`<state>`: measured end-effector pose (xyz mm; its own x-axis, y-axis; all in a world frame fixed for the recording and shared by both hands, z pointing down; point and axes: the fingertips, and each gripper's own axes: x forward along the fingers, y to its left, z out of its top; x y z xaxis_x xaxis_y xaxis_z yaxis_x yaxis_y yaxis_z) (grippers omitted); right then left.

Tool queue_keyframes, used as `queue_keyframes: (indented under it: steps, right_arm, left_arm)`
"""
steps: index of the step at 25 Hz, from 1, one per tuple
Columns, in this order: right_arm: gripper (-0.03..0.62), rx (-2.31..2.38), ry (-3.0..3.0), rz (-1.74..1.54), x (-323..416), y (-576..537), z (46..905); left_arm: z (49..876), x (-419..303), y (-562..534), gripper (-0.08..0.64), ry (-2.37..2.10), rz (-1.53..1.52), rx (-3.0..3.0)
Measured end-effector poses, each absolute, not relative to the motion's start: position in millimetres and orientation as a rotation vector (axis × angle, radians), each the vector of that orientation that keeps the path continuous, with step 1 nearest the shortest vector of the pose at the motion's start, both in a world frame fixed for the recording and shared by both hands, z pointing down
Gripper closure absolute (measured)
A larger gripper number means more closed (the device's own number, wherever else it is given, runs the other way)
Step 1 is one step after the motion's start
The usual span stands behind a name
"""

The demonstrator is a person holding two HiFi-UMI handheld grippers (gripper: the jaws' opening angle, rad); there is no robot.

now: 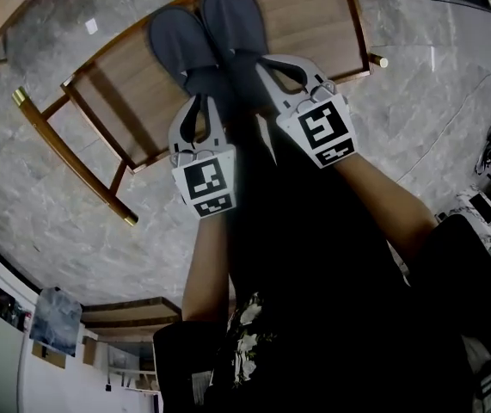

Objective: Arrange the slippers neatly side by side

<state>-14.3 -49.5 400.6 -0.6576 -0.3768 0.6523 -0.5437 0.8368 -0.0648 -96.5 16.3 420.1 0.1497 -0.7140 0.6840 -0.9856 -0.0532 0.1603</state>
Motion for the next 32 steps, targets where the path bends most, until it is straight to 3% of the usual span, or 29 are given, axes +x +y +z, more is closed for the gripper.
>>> queue_keyframes:
  steps: [9, 15, 25, 32]
  right_arm:
    - [0.594, 0.781, -2.747, 0.182, -23.8, -58.6, 242.3]
    - [0.594, 0.771, -2.894, 0.019, 8.6, -64.3, 149.3]
    - [0.594, 0.736, -2.912, -0.018, 68.9, -43.0, 138.5]
    - [0.595, 0.678, -2.910, -0.069, 84.6, -24.1, 129.1]
  left_arm:
    - [239.1, -121.3, -3.6, 0.557, -1.964, 0.214, 1.999]
    - [142.4, -132.9, 9.9, 0.557, -2.255, 0.170, 2.002]
    - [121.4, -57.6, 46.9, 0.557, -2.309, 0.182, 2.002]
    - [117.2, -47.7, 66.2, 0.558, -2.349, 0.194, 1.953]
